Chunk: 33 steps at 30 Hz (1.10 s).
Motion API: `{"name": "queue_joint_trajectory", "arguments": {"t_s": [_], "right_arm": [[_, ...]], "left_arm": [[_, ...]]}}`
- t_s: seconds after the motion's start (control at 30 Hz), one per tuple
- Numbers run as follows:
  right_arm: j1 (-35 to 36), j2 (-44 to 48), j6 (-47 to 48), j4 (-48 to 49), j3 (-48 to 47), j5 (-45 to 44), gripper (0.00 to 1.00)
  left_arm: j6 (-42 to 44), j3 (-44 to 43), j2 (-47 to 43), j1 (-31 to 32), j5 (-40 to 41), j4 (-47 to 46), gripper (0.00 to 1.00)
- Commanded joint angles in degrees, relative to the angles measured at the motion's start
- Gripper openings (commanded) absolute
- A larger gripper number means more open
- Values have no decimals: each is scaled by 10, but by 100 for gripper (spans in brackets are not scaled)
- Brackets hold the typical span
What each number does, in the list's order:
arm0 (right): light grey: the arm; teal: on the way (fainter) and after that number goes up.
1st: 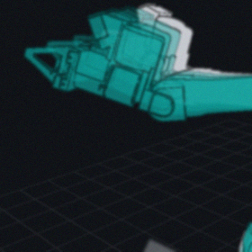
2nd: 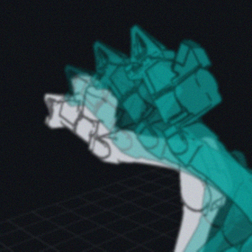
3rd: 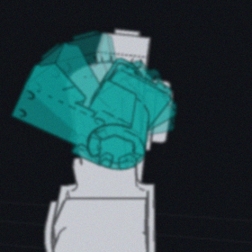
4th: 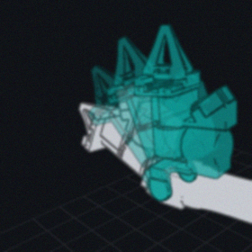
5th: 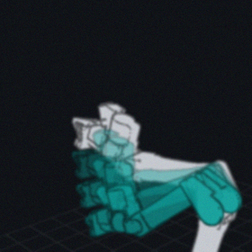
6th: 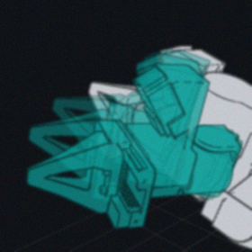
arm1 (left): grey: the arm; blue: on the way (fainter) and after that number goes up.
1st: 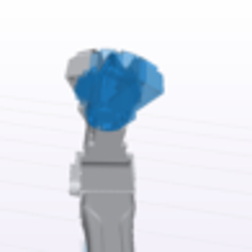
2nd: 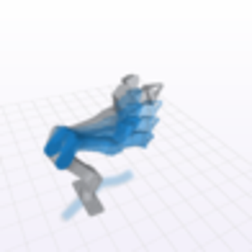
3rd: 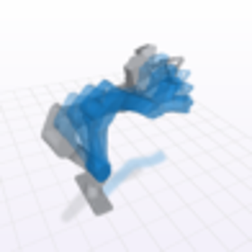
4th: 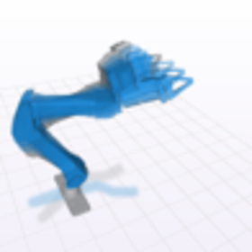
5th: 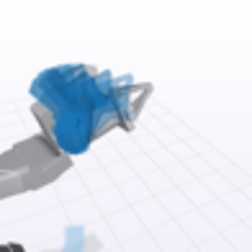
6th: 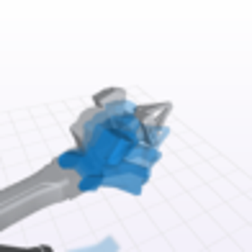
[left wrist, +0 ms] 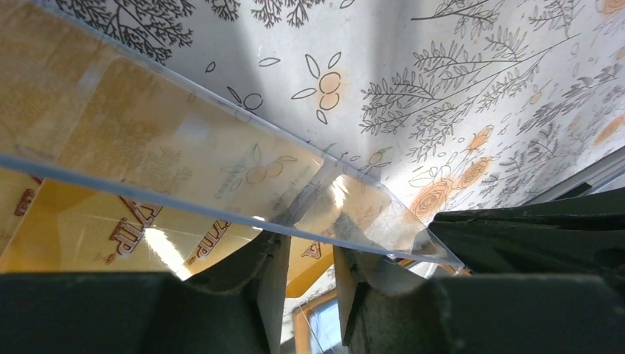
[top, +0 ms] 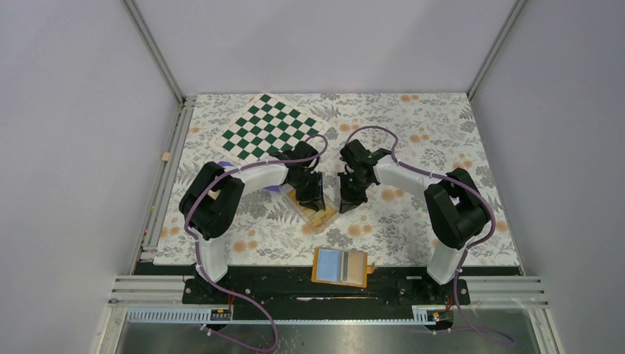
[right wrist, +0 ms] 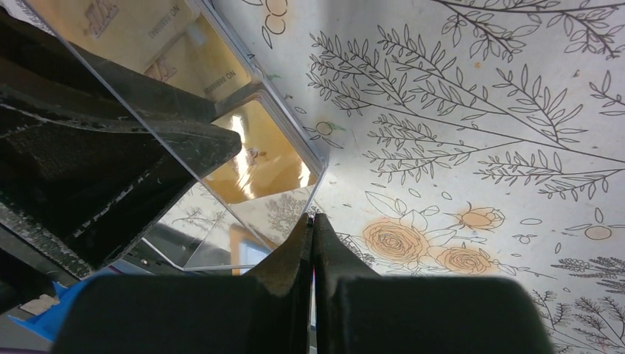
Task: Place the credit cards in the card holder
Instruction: Pick up the credit card from the storage box.
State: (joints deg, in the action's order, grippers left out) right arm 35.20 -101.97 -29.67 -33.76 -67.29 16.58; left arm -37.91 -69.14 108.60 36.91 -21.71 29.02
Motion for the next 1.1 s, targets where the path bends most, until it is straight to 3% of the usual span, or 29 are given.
{"name": "queue_joint_trajectory", "arguments": {"t_s": [0.0,0.2,0.4,0.8,1.07], "right_arm": [[6,-7,-14,29,-26,24,0],[5,-5,-19,33,-23,28,0],[6,-7,-23,34,-28,32,0],[6,-4,-22,34,-16,28,0],[6,-1,-20,34,-9,27,0]], "left_arm": [[18,-4,21,21,20,42,26],[23,-21,-4,28,4,52,19],[44,-40,-14,44,41,94,16],[63,-46,-25,63,71,116,16],[68,-58,-34,67,61,113,4]]}}
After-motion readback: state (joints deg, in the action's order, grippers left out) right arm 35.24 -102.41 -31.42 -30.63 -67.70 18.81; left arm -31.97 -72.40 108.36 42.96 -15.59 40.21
